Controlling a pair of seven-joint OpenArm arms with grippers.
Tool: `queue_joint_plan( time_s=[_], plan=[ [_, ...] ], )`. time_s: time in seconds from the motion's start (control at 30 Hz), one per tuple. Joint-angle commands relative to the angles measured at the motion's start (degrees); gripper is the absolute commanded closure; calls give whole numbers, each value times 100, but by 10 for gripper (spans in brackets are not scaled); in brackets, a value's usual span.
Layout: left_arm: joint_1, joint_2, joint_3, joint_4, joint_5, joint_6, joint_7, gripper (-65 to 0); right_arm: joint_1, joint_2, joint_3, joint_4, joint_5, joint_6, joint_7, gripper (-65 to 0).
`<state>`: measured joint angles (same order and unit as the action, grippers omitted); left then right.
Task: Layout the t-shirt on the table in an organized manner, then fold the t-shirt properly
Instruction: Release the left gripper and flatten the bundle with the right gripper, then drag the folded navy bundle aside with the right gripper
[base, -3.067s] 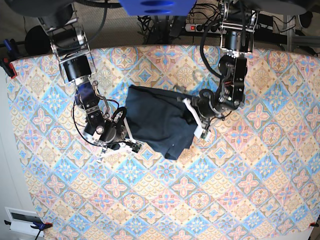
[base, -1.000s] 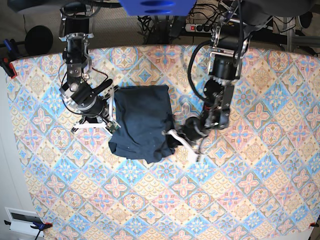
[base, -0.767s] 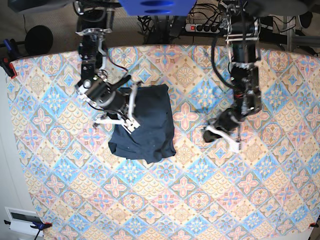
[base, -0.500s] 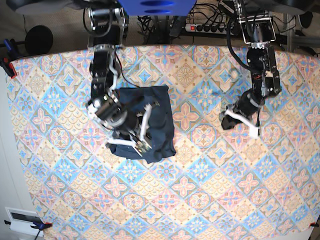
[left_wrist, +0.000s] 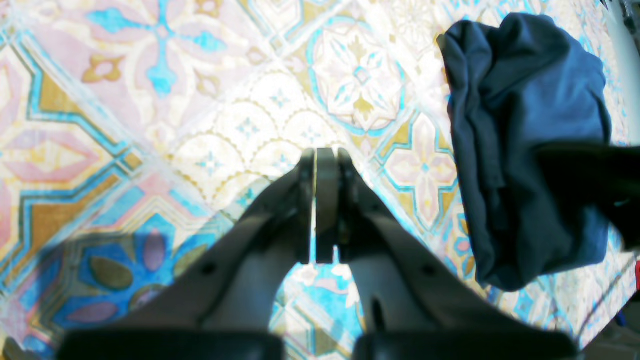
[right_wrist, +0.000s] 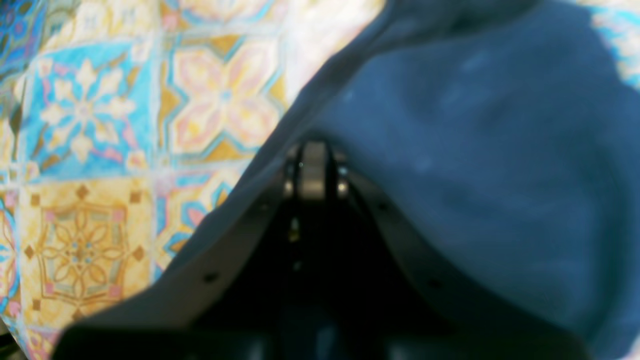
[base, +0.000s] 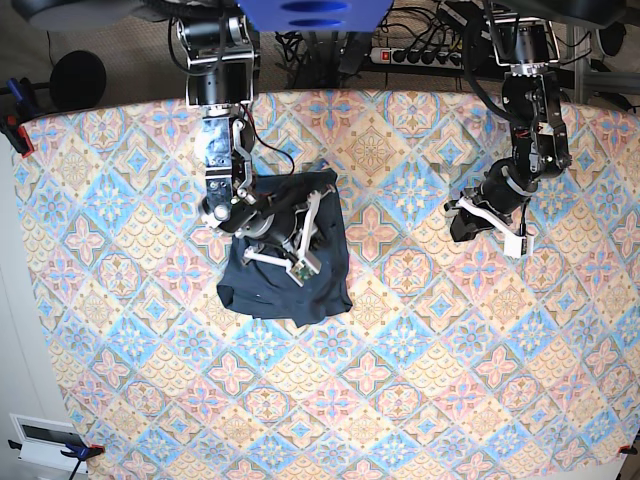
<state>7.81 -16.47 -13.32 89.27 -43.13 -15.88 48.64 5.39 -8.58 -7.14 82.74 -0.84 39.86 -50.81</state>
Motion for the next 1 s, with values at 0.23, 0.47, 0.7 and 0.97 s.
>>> queue_joint_plan(
  time_s=[0.23,0.47,0.7,0.97],
  plan=[
    [-65,-54,-17,123,-78,-43,-113,0,116,-42,-12,-885,89,14,602,-19],
    [-39,-54,-17,123,-87,-43,-95,0,37,-42,-12,-982,89,14,610,-19],
    [14,-54,-17,141,-87,-43,-95,0,46,-42,24,-1351,80,14,681,-18],
    [129,-63,-26,598,-87,-43,-86,0,2,247,815,-1412,62,14,698,-18]
  ],
)
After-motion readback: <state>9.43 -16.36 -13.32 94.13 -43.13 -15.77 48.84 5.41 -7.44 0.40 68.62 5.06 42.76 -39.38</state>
